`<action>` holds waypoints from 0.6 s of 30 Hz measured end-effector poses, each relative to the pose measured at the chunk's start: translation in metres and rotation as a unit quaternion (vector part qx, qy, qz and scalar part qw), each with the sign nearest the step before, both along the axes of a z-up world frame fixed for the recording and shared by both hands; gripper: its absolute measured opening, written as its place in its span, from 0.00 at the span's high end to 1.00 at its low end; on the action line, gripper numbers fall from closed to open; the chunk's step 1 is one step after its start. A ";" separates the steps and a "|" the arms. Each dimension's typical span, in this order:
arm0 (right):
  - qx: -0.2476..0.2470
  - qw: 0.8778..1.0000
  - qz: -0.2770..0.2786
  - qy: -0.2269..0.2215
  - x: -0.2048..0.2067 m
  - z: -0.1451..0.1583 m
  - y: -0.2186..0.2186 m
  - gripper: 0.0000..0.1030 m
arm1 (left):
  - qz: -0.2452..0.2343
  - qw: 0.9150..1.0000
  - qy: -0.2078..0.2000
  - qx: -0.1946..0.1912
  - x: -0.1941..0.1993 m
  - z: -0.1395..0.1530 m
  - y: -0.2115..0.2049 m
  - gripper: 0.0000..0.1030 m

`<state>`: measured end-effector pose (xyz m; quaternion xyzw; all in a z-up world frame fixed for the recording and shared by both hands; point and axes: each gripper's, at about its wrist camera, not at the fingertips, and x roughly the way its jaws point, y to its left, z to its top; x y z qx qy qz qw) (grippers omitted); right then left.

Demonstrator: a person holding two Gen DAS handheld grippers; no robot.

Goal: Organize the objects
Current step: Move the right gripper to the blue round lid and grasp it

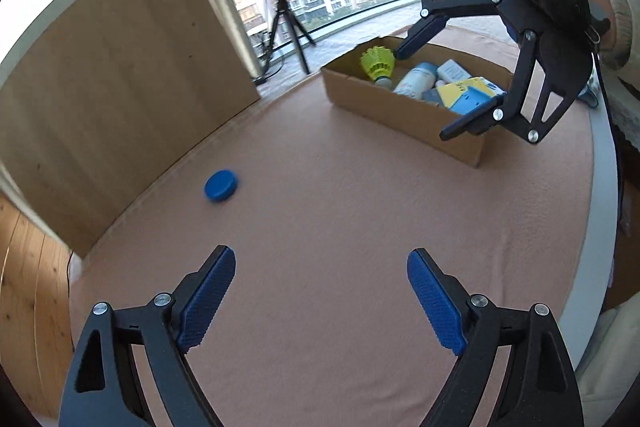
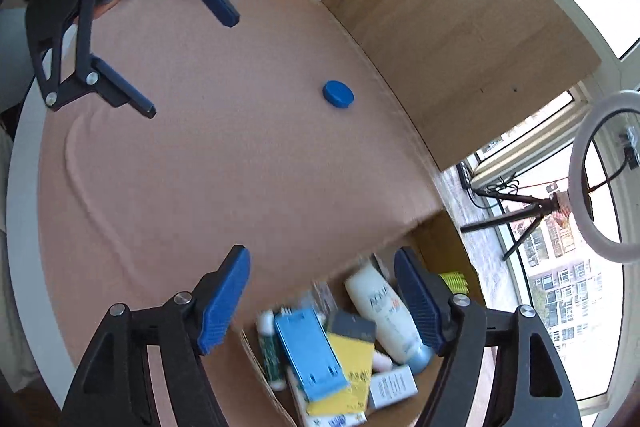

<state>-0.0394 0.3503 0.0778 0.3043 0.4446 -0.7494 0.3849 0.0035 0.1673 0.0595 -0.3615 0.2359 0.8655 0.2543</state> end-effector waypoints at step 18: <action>-0.134 0.941 -0.278 -0.138 -0.163 -0.094 -0.162 0.24 | 0.146 0.989 -0.022 0.030 0.072 -0.033 -0.178 0.07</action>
